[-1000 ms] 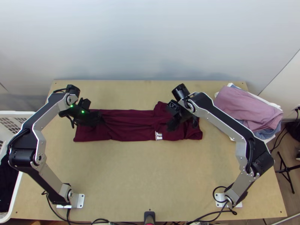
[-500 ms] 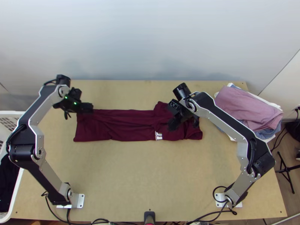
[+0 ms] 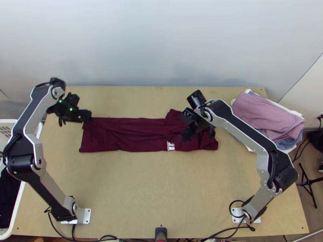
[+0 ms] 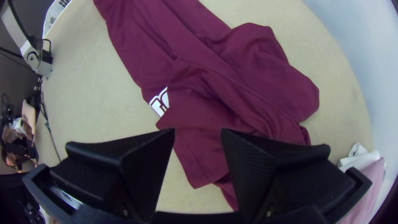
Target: Fold the t-shirt
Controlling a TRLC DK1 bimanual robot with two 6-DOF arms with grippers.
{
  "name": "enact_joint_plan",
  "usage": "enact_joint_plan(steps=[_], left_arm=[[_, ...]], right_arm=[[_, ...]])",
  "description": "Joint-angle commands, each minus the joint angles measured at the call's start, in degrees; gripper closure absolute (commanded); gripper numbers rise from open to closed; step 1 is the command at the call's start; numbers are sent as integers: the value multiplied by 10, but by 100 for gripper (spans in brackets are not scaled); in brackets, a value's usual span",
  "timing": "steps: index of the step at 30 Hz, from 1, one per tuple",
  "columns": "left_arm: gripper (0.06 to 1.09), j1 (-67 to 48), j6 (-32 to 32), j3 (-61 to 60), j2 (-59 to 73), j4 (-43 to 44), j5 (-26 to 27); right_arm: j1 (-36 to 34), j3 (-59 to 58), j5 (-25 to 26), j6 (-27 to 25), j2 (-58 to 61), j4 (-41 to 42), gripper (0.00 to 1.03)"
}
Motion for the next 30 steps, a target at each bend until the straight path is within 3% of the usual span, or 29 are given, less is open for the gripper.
enact_joint_plan(steps=[1,14,30], left_arm=[[27,41,17,-86,-13,-33,49],[27,97,7,-144,11,44,55],[27,96,-27,-146,27,48,106]], right_arm=[[1,-5,0,0,-3,0,49],[8,-6,0,0,-5,0,49],[13,-26,0,2,-1,18,49]])
